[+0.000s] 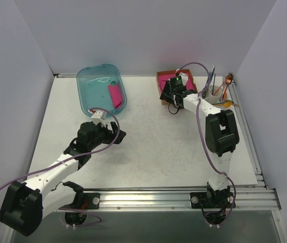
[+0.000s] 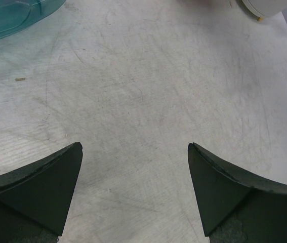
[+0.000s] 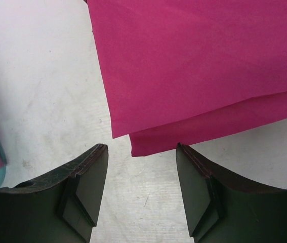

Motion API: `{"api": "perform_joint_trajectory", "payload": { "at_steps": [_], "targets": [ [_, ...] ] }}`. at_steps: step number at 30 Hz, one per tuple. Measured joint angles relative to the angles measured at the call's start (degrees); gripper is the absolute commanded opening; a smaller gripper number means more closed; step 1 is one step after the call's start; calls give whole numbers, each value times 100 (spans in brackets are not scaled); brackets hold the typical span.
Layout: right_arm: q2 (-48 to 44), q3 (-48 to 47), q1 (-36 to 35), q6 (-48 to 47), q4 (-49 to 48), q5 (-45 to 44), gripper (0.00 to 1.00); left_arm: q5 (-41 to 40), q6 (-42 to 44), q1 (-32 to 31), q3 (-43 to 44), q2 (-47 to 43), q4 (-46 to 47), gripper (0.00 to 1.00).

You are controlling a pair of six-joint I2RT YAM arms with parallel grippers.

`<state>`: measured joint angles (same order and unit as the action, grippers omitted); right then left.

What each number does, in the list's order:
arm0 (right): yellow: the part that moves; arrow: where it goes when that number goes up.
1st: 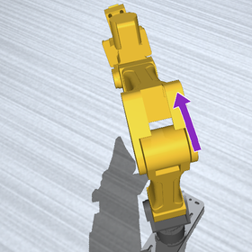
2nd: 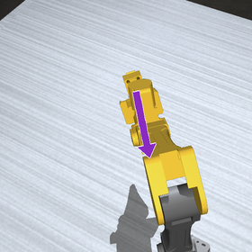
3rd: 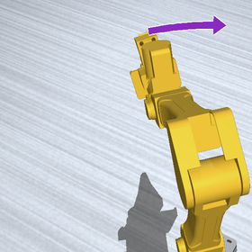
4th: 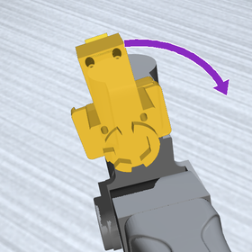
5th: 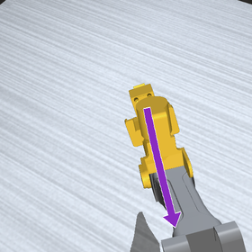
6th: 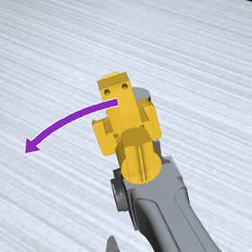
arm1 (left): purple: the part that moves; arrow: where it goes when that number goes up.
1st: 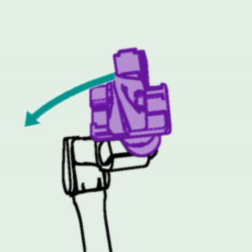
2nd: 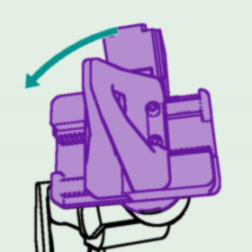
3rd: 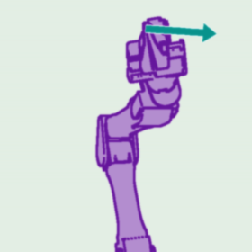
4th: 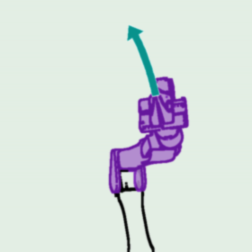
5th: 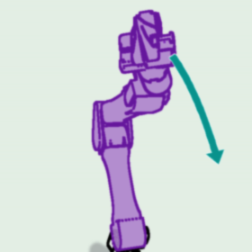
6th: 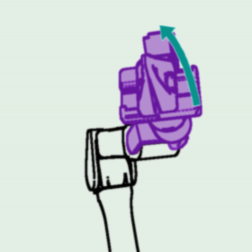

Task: Place the utensils on the paper napkin and roll it up
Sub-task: Pick up the napkin from the container.

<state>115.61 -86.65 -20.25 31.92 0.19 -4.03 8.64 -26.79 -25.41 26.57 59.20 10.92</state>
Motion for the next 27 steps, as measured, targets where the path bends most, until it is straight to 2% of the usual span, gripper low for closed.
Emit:
{"api": "perform_joint_trajectory", "payload": {
  "at_steps": [12,20,27],
  "targets": [
    [2,15,7,2,-9,-98,54,0,4,-13,59,59,0,94],
    [2,284,83,2,-136,-127,45,0,7,-13,59,81,0,94],
    [9,354,157,0,-291,-177,44,-2,17,-17,59,94,0,94]
  ]
}}
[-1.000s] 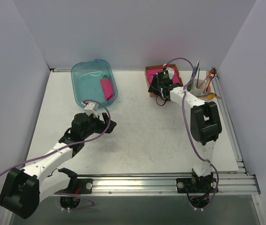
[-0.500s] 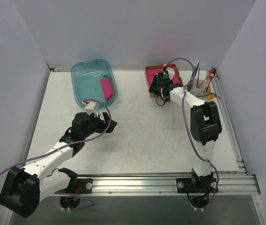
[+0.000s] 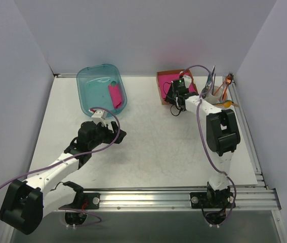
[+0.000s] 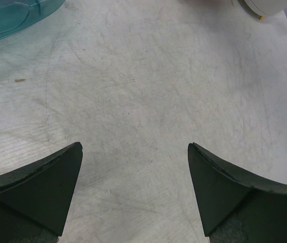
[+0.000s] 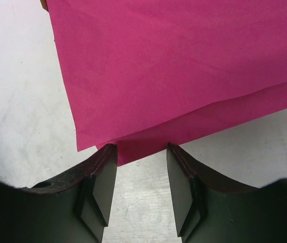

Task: Place the utensils on the paper napkin and roll it up
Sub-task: Pick up the napkin from the container.

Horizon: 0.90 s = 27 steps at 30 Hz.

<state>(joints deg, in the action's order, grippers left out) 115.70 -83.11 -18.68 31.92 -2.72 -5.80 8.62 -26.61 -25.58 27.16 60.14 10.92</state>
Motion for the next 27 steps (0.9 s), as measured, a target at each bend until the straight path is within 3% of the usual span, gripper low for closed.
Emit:
{"api": "perform_joint_trajectory", "payload": {
  "at_steps": [5,10,14,21,27],
  "targets": [
    [50,0,33,-17,-70,-37,57,0,20,0,0,22,0,94],
    [114,7,44,-39,-138,-42,57,-48,33,-46,92,195,4,94],
    [140,37,76,-44,-146,-48,52,-118,24,-103,525,619,-15,94],
    [140,319,181,-46,-444,-118,56,-120,-267,-155,1943,1912,374,94],
    [140,566,341,-66,-514,-111,56,122,-448,-216,3226,3709,907,94]
  ]
}}
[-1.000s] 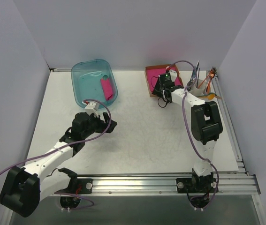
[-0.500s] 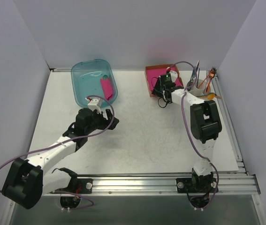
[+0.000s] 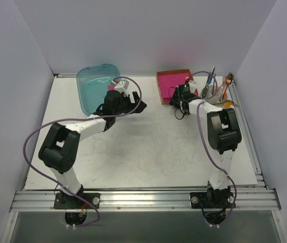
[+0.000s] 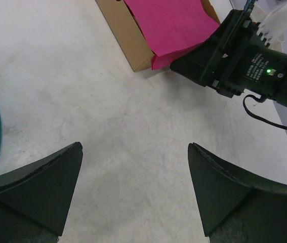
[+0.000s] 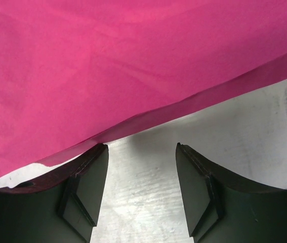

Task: Place the utensils on the paper napkin and roll it up
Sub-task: Pick up the napkin from the container.

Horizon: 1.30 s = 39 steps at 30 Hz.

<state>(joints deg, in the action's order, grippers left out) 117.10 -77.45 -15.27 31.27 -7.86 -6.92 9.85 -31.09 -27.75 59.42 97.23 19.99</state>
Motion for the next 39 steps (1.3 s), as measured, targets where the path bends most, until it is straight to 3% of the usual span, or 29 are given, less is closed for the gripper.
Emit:
{"api": "perform_joint_trajectory", "payload": {
  "at_steps": [9,18,21,22,25,29,36,39],
  "targets": [
    [-22,297,232,2,-378,155,56,483,-365,-160,1399,1696,90,94],
    [-22,310,297,9,-597,348,56,715,-1355,-260,2380,2496,452,95],
    [-22,310,297,13,-634,420,56,741,-1733,-284,2511,2710,557,100],
    [-22,310,297,15,-645,439,56,743,-1849,-286,2570,2800,588,93],
    [-22,310,297,17,-669,472,56,761,-2170,-291,2767,3056,599,89],
    [-22,310,297,20,-710,487,55,758,-2562,-291,3003,3340,599,75],
    [-22,310,323,22,-798,507,55,787,-3082,-293,3558,3663,605,58],
    [-22,313,323,22,-822,525,55,831,-3276,-293,3816,3832,634,55]
  ]
}}
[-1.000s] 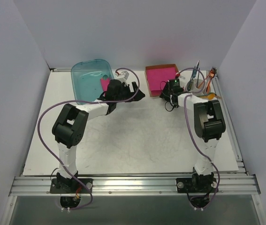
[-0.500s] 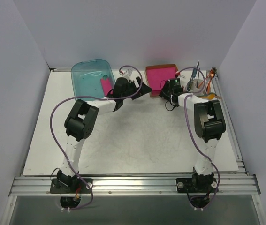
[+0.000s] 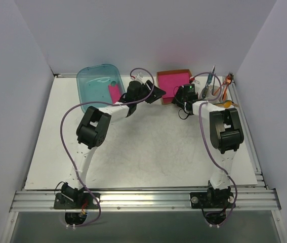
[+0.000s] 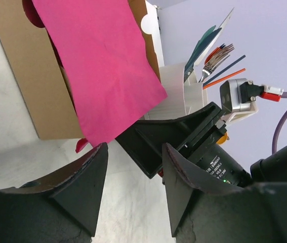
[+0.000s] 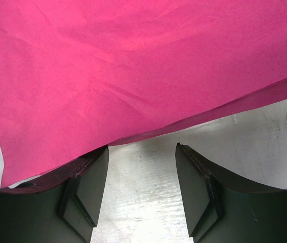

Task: Place the utensils on the paper napkin and roll it up
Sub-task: Pick up the napkin from the container.

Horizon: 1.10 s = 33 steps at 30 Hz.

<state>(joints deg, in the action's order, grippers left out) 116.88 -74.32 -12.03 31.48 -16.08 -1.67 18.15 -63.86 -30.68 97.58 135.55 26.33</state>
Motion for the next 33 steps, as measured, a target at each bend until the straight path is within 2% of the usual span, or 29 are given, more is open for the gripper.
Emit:
{"api": "perform_joint_trajectory", "payload": {
  "at_steps": [6,11,21,24,33],
  "targets": [
    [0,0,2,0,-4,7,55,48,-225,-2,216,275,-22,54],
    [0,20,2,0,-33,22,55,-24,-299,-2,199,319,-127,60],
    [0,55,7,0,-48,46,55,-293,-304,-2,-4,302,-155,60],
    [0,57,11,0,-50,55,55,-299,-317,-2,2,302,-160,55],
    [0,76,44,0,-81,66,55,-339,-315,-15,424,417,-214,24]
  ]
}}
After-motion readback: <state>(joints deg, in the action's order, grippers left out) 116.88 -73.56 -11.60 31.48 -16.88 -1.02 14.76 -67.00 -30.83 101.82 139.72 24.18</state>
